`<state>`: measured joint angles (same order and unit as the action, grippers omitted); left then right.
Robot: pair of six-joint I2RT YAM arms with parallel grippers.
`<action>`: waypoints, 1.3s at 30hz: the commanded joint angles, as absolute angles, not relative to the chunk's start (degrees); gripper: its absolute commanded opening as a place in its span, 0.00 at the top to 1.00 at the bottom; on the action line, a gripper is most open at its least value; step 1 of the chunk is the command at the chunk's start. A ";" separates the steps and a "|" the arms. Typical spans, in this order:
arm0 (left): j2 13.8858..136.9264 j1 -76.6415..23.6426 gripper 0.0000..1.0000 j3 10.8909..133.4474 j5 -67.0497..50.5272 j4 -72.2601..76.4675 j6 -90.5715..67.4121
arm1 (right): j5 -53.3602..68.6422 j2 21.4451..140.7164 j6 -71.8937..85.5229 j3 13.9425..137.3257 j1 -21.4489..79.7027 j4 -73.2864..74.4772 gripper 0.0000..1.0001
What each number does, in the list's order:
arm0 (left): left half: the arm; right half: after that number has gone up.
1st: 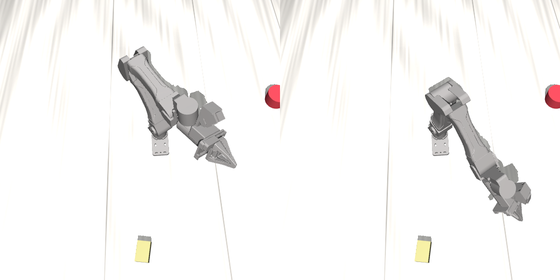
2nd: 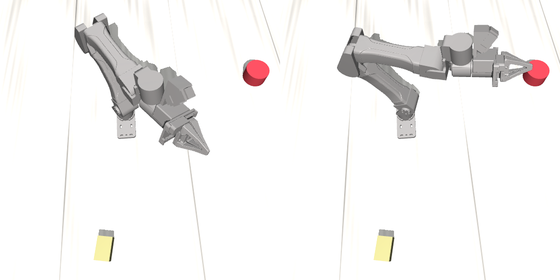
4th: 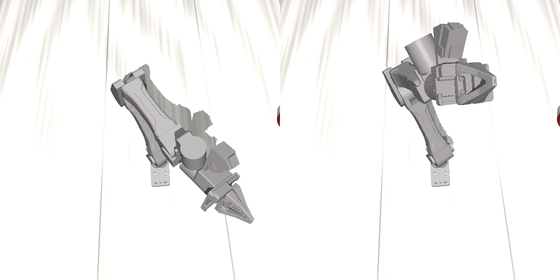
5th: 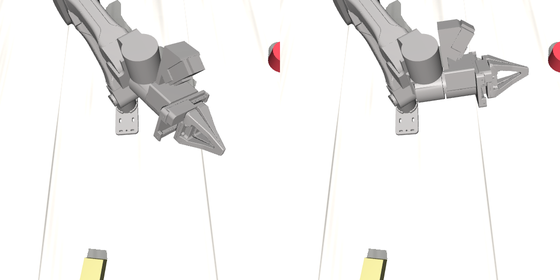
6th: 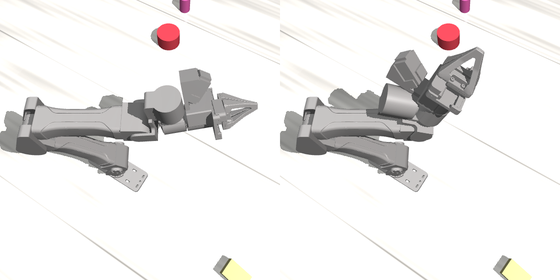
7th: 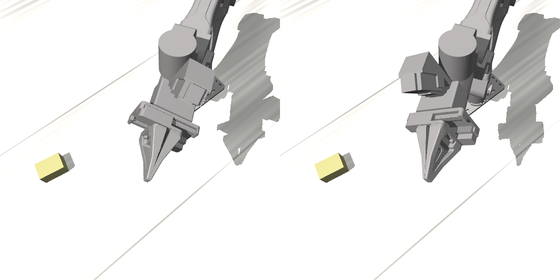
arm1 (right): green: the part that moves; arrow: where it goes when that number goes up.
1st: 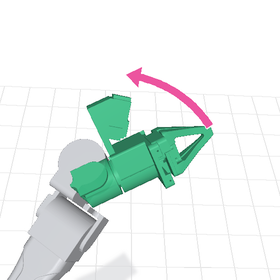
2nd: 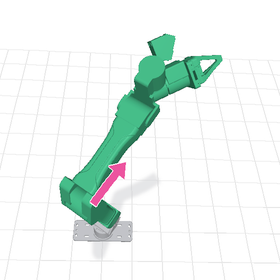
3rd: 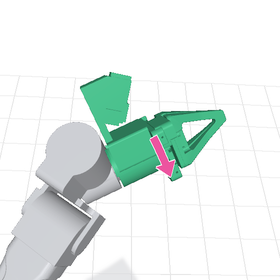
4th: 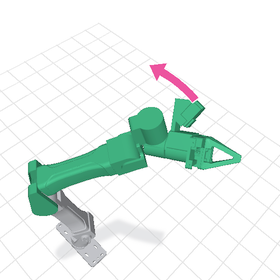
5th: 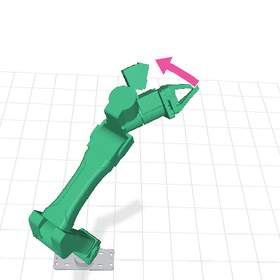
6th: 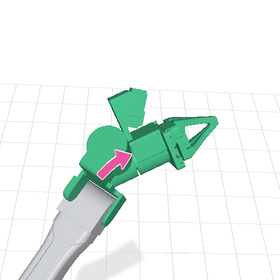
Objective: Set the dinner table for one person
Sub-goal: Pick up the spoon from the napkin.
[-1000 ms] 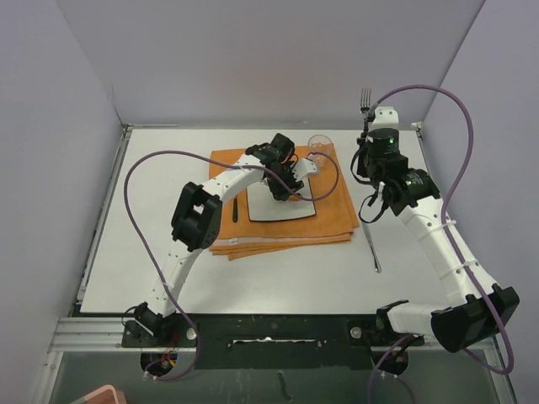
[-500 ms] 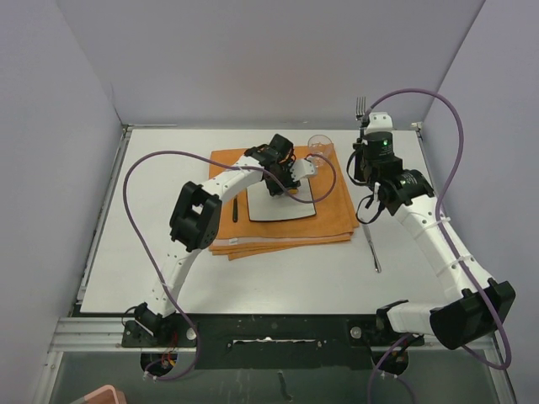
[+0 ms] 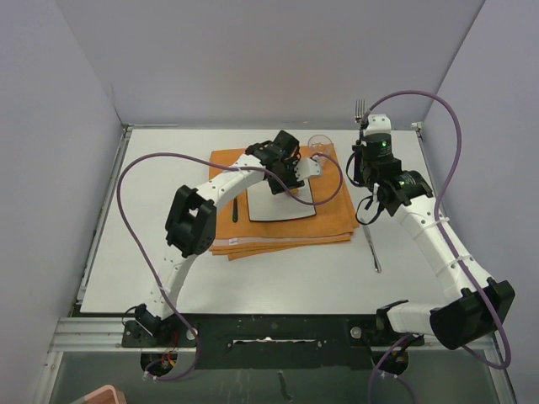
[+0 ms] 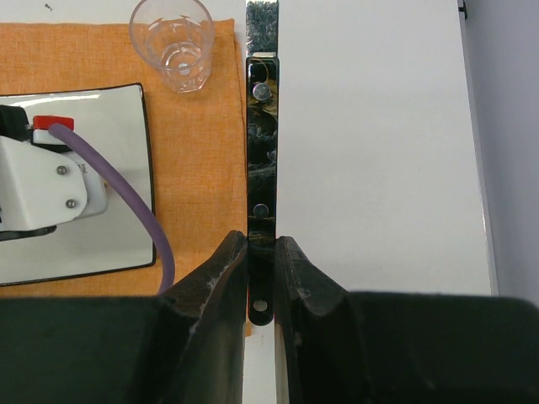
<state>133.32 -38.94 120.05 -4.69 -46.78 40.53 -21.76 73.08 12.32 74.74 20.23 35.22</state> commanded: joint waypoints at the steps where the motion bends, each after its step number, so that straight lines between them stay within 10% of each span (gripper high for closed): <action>1: 125.98 -38.42 0.59 123.15 -4.47 -46.33 41.81 | -21.71 72.91 12.06 75.06 19.95 31.73 1.00; 39: 138.58 -35.21 0.62 115.73 -8.96 -34.31 39.38 | -22.23 76.46 12.52 77.98 21.45 32.51 1.00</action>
